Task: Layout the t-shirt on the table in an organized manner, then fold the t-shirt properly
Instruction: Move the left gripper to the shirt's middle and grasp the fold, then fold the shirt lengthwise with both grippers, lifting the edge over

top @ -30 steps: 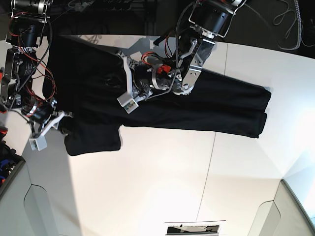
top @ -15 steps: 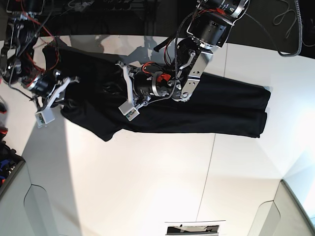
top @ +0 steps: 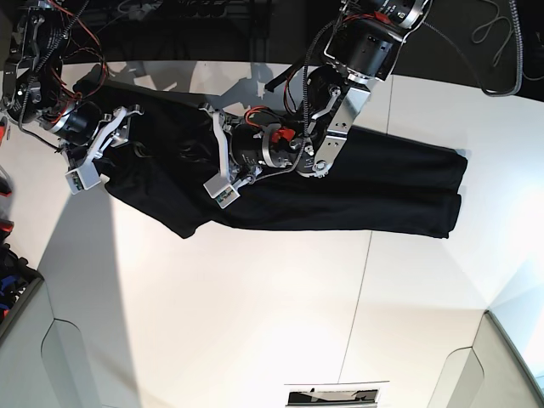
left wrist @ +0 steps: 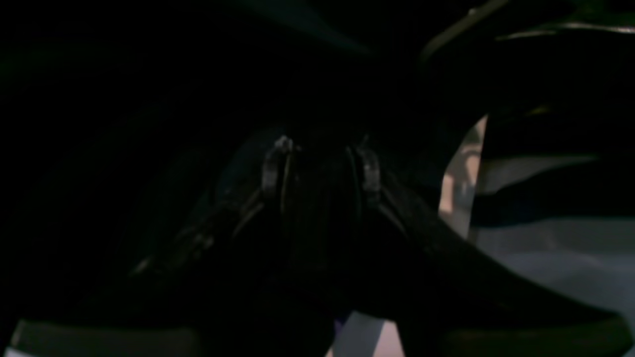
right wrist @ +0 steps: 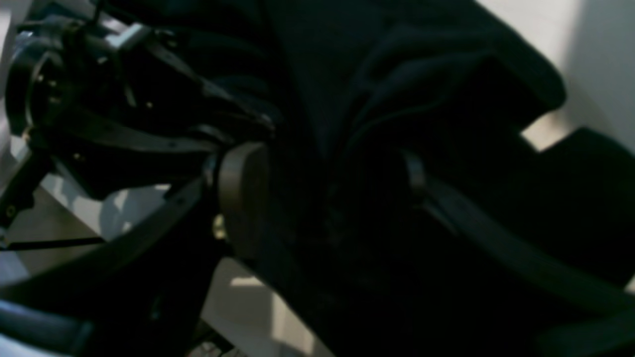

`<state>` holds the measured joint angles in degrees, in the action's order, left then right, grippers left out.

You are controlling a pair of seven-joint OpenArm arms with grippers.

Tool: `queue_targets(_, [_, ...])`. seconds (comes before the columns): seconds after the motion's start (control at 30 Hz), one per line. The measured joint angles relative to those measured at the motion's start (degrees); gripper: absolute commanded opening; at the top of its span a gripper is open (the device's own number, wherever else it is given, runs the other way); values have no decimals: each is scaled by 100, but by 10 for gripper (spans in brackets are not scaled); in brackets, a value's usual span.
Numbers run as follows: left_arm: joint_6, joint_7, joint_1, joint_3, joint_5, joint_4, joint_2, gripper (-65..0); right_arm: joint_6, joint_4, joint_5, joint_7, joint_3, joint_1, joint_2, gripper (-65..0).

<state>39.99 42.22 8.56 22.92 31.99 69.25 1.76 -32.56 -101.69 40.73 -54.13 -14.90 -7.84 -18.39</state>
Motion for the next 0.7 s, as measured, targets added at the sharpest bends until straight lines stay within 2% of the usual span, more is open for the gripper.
queue_targets(0.17, [-35, 483, -15, -2, 313, 396, -28, -465, -2, -509, -17, 46, -374, 7, 2, -307])
queue_targets(0.27, [-48, 852, -50, -4, 918, 577, -31, -465, 48, -529, -146, 223, -702, 7, 0, -307])
queue_targets(0.37, [-50, 896, -181, -2, 1292, 804, -31, -465, 87, -518, -221, 420, -835, 9, 0, -307])
queue_targets(0.47, [-50, 903, -345, -2, 1327, 999, -33, -465, 87, -466, -223, 651, -787, 26, 2, -307])
queue_targets(0.57, [-50, 981, -428, 2, 1340, 1220, -63, -465, 131, -227, -568, 905, -579, 278, 0, -307])
queue_targets(0.7, [-48, 1071, -400, 2, 1563, 1340, -315, -465, 138, 459, -708, 1032, -57, 785, -2, -307])
